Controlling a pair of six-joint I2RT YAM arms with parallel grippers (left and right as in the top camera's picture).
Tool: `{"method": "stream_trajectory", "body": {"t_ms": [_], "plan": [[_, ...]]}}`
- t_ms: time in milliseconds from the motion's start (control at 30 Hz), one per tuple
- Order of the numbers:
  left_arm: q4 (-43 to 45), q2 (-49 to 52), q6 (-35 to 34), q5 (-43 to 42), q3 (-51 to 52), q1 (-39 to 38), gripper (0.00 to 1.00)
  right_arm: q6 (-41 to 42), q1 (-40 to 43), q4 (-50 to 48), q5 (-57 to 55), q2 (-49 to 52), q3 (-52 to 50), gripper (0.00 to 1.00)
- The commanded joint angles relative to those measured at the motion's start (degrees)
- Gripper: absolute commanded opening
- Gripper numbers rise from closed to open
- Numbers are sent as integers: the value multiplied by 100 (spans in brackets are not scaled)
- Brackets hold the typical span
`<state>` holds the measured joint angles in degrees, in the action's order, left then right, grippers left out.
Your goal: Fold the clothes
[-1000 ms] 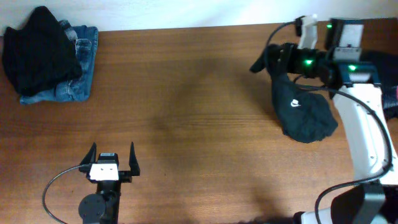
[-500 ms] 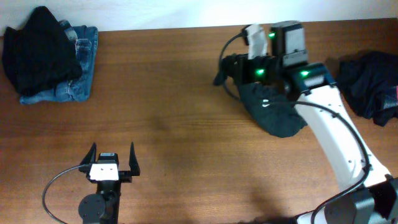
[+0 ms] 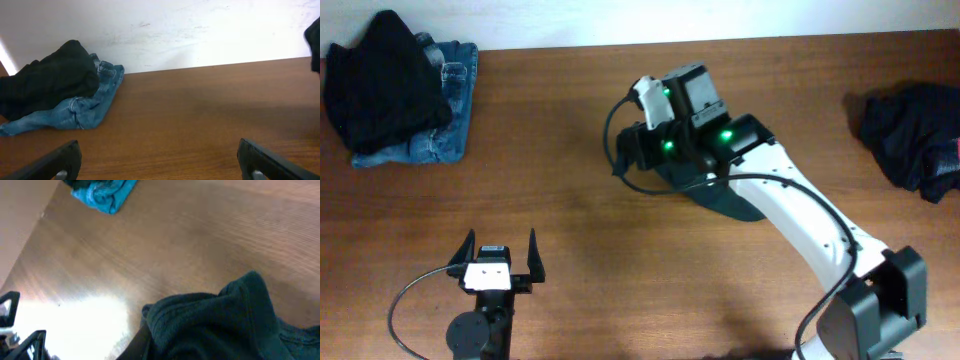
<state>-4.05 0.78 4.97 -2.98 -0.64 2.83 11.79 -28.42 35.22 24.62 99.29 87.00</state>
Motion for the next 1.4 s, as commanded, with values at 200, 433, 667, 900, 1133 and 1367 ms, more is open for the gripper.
{"method": "stream_trajectory", "body": {"t_ms": [200,433,667,900,1133,1367], "plan": [[-33,-42,72,-63,11,33,99,-35,-153,-111,-232,138,120,4],[-31,-42,72,-63,11,33,99,179,352,129,-1226,125,120,4],[-33,-42,72,-63,11,33,99,227,1340,960,-3285,-262,120,4],[-33,-42,72,-63,11,33,99,662,2629,1738,-5012,-1279,120,4],[-31,-42,72,-63,11,33,99,678,4428,1797,-5080,-2015,120,4],[-31,-42,72,-63,11,33,99,756,5604,1864,-5082,-2247,120,4]]}}
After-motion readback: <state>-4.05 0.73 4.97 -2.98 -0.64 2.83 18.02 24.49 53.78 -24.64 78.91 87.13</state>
